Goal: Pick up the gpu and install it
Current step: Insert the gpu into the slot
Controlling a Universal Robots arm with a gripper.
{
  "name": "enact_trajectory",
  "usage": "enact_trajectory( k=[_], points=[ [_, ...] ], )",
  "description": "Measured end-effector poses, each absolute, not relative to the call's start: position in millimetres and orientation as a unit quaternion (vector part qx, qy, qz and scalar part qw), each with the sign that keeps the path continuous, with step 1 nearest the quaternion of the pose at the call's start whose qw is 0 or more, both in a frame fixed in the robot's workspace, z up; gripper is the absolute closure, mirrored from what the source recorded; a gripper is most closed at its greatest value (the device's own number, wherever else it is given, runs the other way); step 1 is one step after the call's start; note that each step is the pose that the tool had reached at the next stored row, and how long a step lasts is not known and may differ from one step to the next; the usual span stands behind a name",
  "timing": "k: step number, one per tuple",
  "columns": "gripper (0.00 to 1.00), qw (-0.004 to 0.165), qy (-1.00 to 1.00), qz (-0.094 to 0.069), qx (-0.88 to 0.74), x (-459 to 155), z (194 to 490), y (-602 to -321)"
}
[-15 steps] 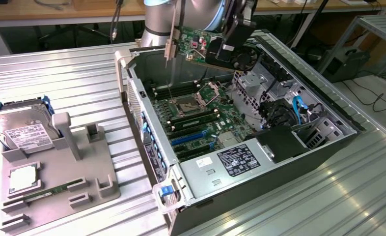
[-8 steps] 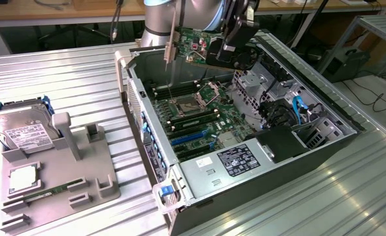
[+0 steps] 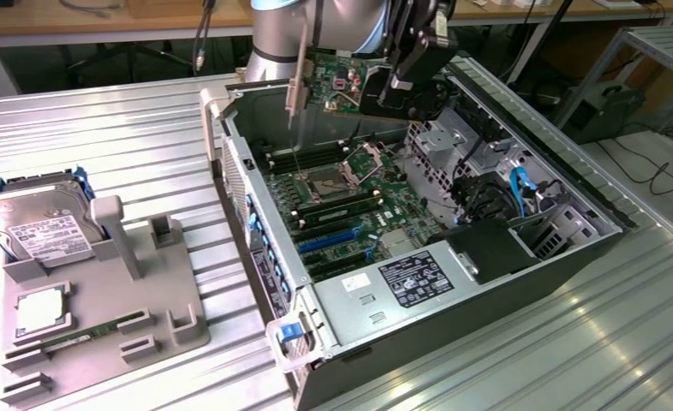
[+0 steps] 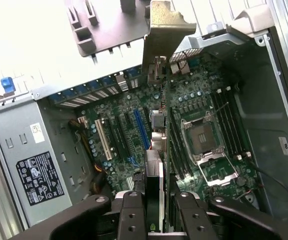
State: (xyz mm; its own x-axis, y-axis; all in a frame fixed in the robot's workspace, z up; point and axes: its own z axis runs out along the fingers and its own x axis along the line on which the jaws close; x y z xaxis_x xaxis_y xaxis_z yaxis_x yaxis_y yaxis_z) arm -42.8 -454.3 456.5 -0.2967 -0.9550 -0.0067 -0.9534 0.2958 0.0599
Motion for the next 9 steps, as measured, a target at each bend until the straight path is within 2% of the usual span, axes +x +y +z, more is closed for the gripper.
enact_trajectory(
  k=[9],
  points=[
    [0.73, 0.016, -0.773, -0.025, 0.633, -42.8, 456.1, -454.5]
  ],
)
